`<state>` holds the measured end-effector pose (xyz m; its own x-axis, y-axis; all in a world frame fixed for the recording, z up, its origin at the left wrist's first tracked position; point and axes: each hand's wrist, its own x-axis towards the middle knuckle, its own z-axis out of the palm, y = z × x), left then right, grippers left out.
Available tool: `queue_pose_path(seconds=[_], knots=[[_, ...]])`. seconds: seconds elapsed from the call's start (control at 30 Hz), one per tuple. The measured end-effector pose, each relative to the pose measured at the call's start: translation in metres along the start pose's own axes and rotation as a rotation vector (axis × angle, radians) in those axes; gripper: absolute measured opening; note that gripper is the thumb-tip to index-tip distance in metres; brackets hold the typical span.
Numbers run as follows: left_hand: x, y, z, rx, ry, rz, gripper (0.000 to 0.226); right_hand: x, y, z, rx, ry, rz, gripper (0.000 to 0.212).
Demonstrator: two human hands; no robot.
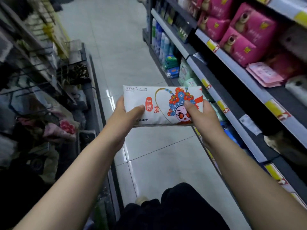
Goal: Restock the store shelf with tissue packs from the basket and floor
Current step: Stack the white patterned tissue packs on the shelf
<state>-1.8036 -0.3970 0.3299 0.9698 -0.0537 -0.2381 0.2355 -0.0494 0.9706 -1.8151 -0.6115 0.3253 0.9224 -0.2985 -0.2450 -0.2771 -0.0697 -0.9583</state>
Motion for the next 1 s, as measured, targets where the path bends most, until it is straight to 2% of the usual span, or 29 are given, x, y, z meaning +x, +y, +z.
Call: queue_pose_path(seconds=[0.1,0.33,0.47,0.53,0.63,0.77,1.0], knots=[[-0.007,0.034,0.027,0.024,-0.076,0.075,0.06,-0.02,-0.017,-0.033,0.059,0.11,-0.038,0.033],[-0.037,0.096,0.097,0.02,-0.187,0.217,0.069,-0.062,-0.065,-0.112,0.117,0.288,-0.197,0.037],[-0.067,0.123,0.144,0.004,-0.241,0.281,0.087,-0.103,-0.084,-0.167,0.11,0.401,-0.274,0.02],[-0.085,0.133,0.17,-0.006,-0.299,0.306,0.09,-0.13,-0.091,-0.197,0.108,0.485,-0.296,0.022],[-0.117,0.146,0.211,-0.019,-0.412,0.328,0.081,-0.173,-0.099,-0.241,0.096,0.613,-0.328,0.033],[-0.164,0.164,0.261,-0.039,-0.525,0.391,0.06,-0.232,-0.106,-0.29,0.068,0.754,-0.376,0.028],[-0.24,0.203,0.328,-0.089,-0.727,0.563,0.046,-0.324,-0.125,-0.36,-0.002,0.907,-0.47,0.028]])
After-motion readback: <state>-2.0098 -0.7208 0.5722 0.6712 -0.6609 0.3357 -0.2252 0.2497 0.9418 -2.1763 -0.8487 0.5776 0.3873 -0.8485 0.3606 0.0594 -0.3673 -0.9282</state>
